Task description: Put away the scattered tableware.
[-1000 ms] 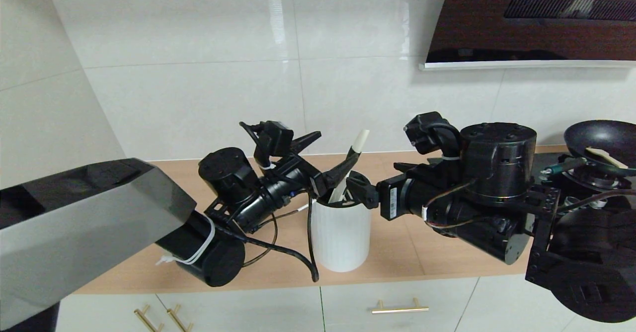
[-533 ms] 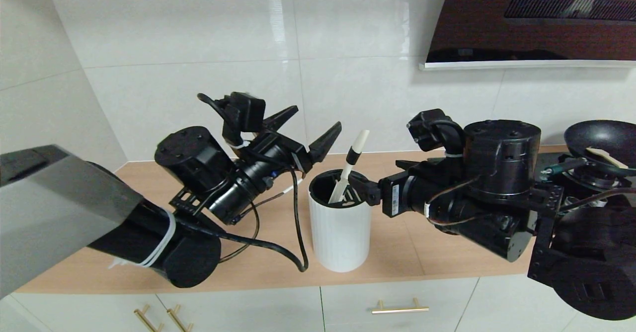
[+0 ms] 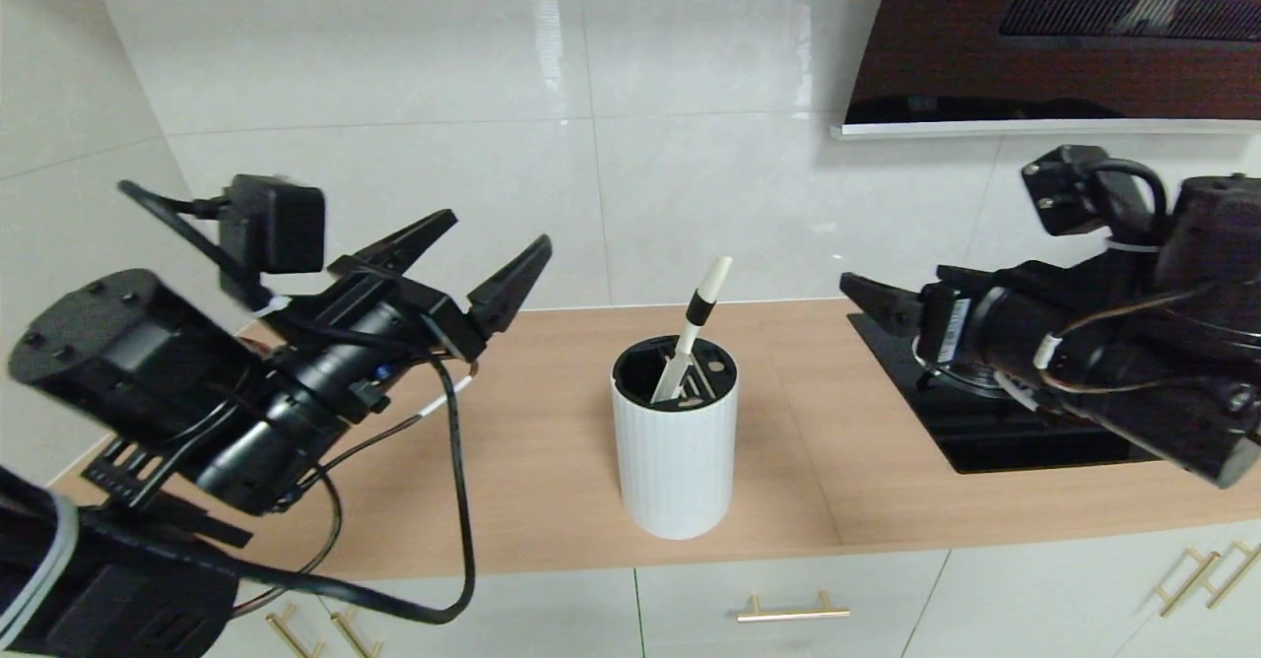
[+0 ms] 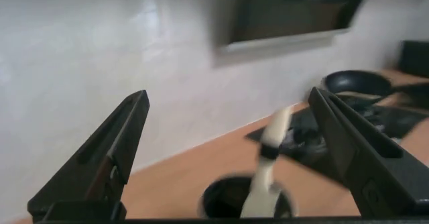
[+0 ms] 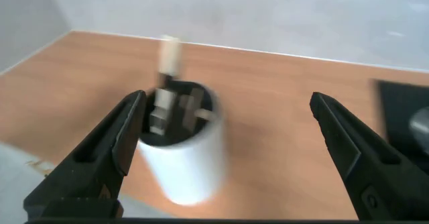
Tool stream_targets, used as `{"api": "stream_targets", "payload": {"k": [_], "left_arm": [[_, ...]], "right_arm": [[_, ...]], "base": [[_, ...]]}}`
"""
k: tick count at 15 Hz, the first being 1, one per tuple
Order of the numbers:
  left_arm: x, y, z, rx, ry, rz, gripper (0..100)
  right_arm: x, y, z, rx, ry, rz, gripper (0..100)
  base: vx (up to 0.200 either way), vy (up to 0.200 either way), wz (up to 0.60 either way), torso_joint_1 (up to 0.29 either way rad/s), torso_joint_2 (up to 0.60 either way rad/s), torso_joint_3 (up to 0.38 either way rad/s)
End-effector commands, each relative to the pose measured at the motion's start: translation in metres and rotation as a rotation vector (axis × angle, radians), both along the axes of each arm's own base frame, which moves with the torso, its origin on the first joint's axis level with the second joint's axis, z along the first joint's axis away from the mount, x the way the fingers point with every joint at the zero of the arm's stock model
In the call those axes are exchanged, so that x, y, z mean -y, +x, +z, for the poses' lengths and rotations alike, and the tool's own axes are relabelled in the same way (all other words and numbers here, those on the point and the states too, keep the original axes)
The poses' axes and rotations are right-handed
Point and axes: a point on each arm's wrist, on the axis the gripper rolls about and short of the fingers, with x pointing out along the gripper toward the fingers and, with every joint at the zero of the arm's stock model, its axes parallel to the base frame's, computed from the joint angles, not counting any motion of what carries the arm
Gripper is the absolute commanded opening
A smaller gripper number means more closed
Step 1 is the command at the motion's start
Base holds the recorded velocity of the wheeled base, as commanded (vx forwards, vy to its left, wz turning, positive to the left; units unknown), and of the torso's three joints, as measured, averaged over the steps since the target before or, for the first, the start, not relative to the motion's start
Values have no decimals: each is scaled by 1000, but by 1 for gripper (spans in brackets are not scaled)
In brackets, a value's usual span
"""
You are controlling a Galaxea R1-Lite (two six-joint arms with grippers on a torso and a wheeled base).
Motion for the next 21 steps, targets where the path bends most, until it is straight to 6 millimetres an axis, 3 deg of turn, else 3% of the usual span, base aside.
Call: {"api": "stream_targets", "payload": {"k": [1,2,3,5,8,10,12,13,14,15,17,18,21], "left_arm": [[-40,-55,16,49,-42,76,100],[-43,-65,18,63,-51,72,100],[-52,-98,20,97,-66,76,100],[-62,-134,7,68,-56,82,100],[-80,-198,-12,54,-63,96,100],[-91,-237,-26,53,-102,124,100],[-97,-276,-68,-10,-71,205,100],[-97,-278,-76,-30,-51,208,100],[-97,-276,-72,-20,-78,243,100],[-98,-280,-65,53,-137,269,100],[-96,-282,-68,58,-117,283,100],[-93,-287,-79,48,-75,277,100],[-96,-286,-81,28,-100,409,100]], "right_arm": [[59,-47,15,88,46,-126,100],[67,-54,17,104,52,-150,100],[99,-81,27,186,79,-269,100],[128,-119,40,270,91,-423,100],[140,-213,33,335,93,-447,100],[143,-252,19,349,60,-414,100],[144,-277,9,370,56,-393,100],[144,-281,7,385,54,-397,100],[144,-287,4,401,38,-413,100],[143,-301,-7,431,25,-442,100],[141,-311,-20,421,14,-466,100],[140,-323,-37,415,6,-452,100],[141,-316,-47,360,38,-535,100]], "base": [[0,0,0,0,0,0],[0,0,0,0,0,0],[0,0,0,0,0,0],[0,0,0,0,0,0],[0,0,0,0,0,0],[0,0,0,0,0,0],[0,0,0,0,0,0],[0,0,0,0,0,0],[0,0,0,0,0,0],[0,0,0,0,0,0],[0,0,0,0,0,0],[0,0,0,0,0,0],[0,0,0,0,0,0]]}}
